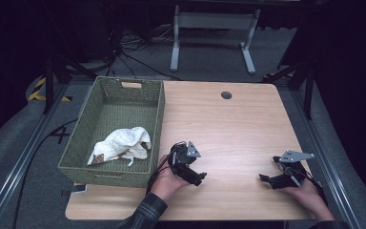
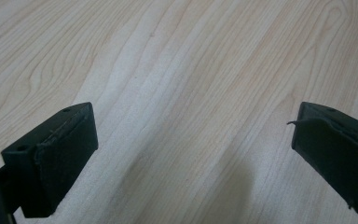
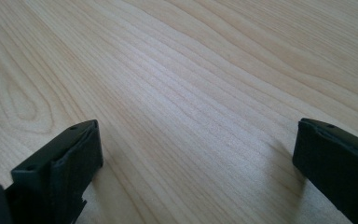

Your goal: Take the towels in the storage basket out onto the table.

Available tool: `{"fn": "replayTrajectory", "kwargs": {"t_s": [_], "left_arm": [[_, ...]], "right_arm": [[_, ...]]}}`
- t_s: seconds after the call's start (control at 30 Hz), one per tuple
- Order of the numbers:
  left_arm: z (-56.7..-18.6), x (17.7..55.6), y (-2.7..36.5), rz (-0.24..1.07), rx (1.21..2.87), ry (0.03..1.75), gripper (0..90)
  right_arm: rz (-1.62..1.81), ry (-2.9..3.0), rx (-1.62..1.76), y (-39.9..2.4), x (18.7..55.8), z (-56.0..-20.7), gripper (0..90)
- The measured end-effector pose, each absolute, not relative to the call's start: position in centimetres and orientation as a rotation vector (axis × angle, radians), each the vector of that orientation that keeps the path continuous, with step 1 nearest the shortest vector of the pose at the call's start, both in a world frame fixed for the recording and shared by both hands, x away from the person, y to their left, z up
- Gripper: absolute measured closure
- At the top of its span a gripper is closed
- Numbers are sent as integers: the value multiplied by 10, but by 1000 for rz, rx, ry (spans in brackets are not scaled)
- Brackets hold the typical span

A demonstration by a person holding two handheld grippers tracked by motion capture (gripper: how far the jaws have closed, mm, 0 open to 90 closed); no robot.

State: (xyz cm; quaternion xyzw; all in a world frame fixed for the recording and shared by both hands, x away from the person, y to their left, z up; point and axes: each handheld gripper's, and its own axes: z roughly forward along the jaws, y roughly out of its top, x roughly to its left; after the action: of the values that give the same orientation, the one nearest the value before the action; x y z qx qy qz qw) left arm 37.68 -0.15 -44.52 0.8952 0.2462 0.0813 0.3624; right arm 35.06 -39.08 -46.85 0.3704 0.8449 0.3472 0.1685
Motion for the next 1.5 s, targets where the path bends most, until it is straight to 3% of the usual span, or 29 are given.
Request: {"fn": "replayTrajectory", "kwargs": {"t_s": [1.5], "left_arm": [[-399, 379, 2, 193, 2280, 634, 14]], "right_arm": [[985, 2420, 1035, -391, 350, -469, 0]]}}
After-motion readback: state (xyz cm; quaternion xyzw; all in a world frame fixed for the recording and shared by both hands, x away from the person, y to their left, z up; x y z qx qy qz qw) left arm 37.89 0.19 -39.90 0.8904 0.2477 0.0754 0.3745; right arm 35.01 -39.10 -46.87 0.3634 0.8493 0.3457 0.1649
